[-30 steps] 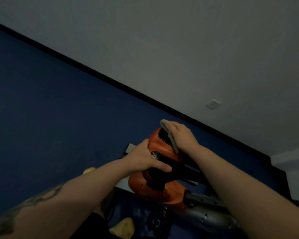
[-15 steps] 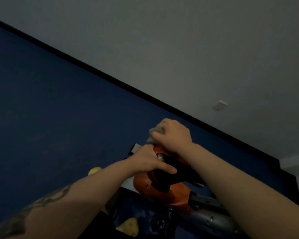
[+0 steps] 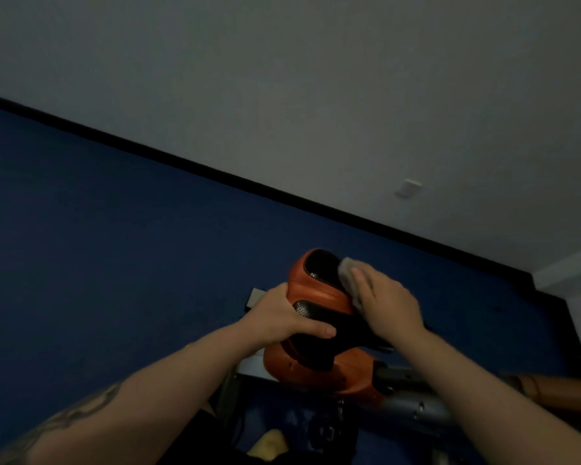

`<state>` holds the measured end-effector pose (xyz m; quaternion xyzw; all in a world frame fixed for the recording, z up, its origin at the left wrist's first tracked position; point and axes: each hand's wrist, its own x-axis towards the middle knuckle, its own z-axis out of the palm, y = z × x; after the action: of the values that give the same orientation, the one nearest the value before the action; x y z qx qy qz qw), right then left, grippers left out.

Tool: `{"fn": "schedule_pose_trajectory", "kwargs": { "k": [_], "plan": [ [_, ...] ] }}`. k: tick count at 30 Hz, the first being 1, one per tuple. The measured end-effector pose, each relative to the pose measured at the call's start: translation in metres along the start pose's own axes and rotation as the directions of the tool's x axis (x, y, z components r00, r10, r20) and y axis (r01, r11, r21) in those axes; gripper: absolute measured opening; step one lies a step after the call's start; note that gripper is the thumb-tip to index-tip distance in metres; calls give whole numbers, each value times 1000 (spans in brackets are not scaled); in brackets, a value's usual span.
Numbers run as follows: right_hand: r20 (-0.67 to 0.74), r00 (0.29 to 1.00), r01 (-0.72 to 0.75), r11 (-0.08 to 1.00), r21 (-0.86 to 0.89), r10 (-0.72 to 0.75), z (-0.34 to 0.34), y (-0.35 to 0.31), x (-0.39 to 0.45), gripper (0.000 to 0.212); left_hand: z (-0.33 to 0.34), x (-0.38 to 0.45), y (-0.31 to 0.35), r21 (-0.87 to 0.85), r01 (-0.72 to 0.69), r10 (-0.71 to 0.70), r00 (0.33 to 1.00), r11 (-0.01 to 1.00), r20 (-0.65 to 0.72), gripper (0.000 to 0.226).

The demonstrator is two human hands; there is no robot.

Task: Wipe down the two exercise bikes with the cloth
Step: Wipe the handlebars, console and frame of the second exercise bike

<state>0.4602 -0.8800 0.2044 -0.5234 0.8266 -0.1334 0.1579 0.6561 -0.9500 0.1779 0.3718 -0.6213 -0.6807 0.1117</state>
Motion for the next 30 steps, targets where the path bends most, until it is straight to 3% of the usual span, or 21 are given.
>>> {"fn": "schedule_pose_trajectory", "kwargs": {
  "k": [2,5,7,8,11,13,15,17,19,21,23,24,26,30],
  "plan": [
    [89,983,-156,986,-51,160,-6,4,10,43,-1,1,0,6,-25,25,1000,1000,4,64],
    [-4,983,-182,979,-95,182,8,-44,17,36,-2,1,0,-35,-47,48,998,998,32,58],
    [-177,979,-120,987,-107,100,24,-83,12,38,-1,-1,3,-19,-45,45,999,999,-2,75],
    [-222,975,-23,989,-149,-11,31,-94,7,39,-1,-2,4,45,-68,70,997,997,-25,88],
    [-135,962,222,967,-125,-238,23,-83,-5,44,-6,-6,-2,104,-103,101,995,989,26,124],
    [-109,988,113,994,-6,-113,13,-56,-9,43,-16,-7,-4,114,-66,48,986,991,159,146],
    [-84,981,-171,984,47,174,5,-37,-5,41,-29,-2,0,170,-68,20,963,983,267,151],
    [-47,927,-375,925,-66,372,5,-41,8,44,-42,5,8,236,-118,40,950,965,311,151],
    [-140,917,-387,918,-85,373,14,-63,16,43,-52,11,17,287,-185,84,940,940,331,147],
    [-294,938,-202,979,-32,184,27,-86,9,43,-61,18,24,267,-258,146,914,928,378,134],
    [-225,974,3,1000,-31,-10,27,-92,-8,45,-70,22,28,255,-276,146,890,927,433,125],
    [-192,981,36,999,-13,-38,22,-81,-12,45,-75,24,28,260,-259,119,883,930,454,126],
    [-180,976,-120,993,6,119,11,-55,-16,40,-81,31,31,299,-256,91,877,919,472,120],
    [-338,824,-505,860,-70,455,20,-58,-33,45,-66,51,52,354,-465,244,820,811,518,63]
  ]
}}
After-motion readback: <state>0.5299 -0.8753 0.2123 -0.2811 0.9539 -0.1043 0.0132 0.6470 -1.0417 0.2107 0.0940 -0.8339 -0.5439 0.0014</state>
